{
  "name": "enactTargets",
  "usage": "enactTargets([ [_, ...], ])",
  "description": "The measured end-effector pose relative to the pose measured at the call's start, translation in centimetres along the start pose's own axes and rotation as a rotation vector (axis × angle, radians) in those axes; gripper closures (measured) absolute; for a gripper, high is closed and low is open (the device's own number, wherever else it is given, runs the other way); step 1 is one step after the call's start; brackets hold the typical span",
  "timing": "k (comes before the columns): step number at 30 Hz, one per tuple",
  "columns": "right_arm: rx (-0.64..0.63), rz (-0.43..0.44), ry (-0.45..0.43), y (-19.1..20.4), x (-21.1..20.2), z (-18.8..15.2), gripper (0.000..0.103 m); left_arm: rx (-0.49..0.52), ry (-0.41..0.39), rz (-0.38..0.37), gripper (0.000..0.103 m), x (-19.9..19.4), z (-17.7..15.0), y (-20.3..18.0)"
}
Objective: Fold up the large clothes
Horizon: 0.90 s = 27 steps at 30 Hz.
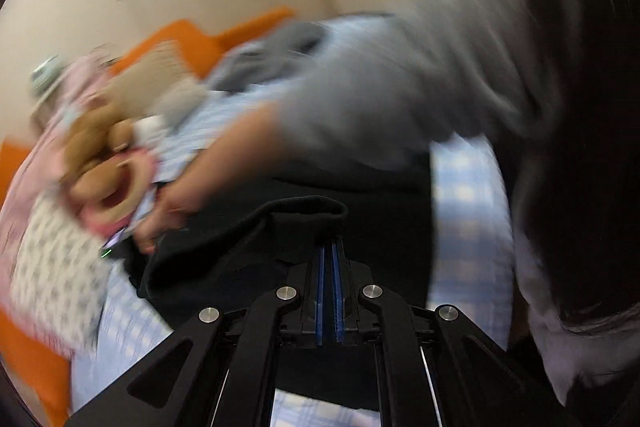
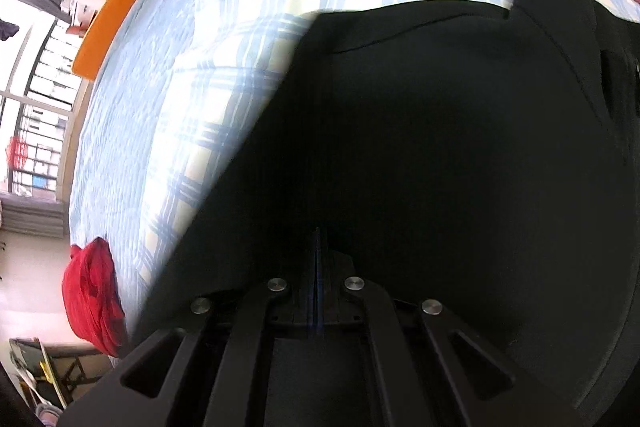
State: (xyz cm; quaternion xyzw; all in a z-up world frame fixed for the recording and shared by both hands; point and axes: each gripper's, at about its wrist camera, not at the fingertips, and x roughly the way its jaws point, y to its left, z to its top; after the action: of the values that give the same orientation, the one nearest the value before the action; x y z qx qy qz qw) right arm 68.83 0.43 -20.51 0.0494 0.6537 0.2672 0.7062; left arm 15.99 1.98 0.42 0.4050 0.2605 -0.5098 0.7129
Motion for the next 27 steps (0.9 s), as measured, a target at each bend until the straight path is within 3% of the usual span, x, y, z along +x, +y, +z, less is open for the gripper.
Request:
enactTargets([
  [4, 0.041, 0.047, 0.0, -1.0, -0.4, 0.6, 0.103, 0.12, 0.077, -0.049, 0.095, 4.4, 0.1, -3.6],
  [6, 0.075, 0.026, -0.096, -2.3, -2.2, 1.1, 0.099, 0.123, 0.091, -0.129, 0.097, 6.3, -0.1, -4.7],
  [9, 0.15, 0.041, -0.177, -4.6, -3.6, 1.9, 0.098, 0.19, 0.121, -0.14, 0.097, 8.8, -0.9, -6.3],
  [14, 0.168, 0.032, -0.195, -6.3, -2.3, 1.8, 0.103, 0.059, 0.07, -0.156, 0.097, 10.8, -1.6, -4.0],
  [17, 0.137, 0.017, -0.25, -6.2, -2.5, 1.0, 0.103, -0.099, 0.025, -0.154, 0.091, 11.2, -2.8, -1.8],
  [19, 0.12, -0.005, -0.266, -5.8, -3.4, 0.4, 0.097, -0.241, -0.01, -0.139, 0.068, 10.3, -4.4, 0.8],
  [20, 0.112, -0.003, -0.274, -5.6, -4.3, -0.2, 0.091, -0.328, -0.037, -0.14, 0.066, 9.7, -5.5, 2.5],
  [21, 0.109, 0.017, -0.279, -5.4, -5.2, -1.2, 0.084, -0.453, -0.075, -0.135, 0.061, 8.7, -7.3, 5.1],
  [23, 0.097, 0.04, -0.284, -5.4, -6.8, -2.2, 0.022, -0.651, -0.133, -0.113, 0.05, 7.3, -10.6, 9.6],
  [24, 0.082, 0.042, -0.298, -5.3, -7.6, -2.6, 0.018, -0.767, -0.166, -0.082, 0.046, 6.6, -12.8, 12.1],
  [26, 0.068, 0.077, -0.328, -5.4, -9.6, -3.6, 0.019, -0.959, -0.213, -0.056, 0.044, 5.9, -16.9, 16.6],
  [27, 0.076, 0.1, -0.325, -4.9, -9.6, -3.5, 0.02, -1.031, -0.212, 0.002, 0.043, 5.9, -18.8, 18.5],
])
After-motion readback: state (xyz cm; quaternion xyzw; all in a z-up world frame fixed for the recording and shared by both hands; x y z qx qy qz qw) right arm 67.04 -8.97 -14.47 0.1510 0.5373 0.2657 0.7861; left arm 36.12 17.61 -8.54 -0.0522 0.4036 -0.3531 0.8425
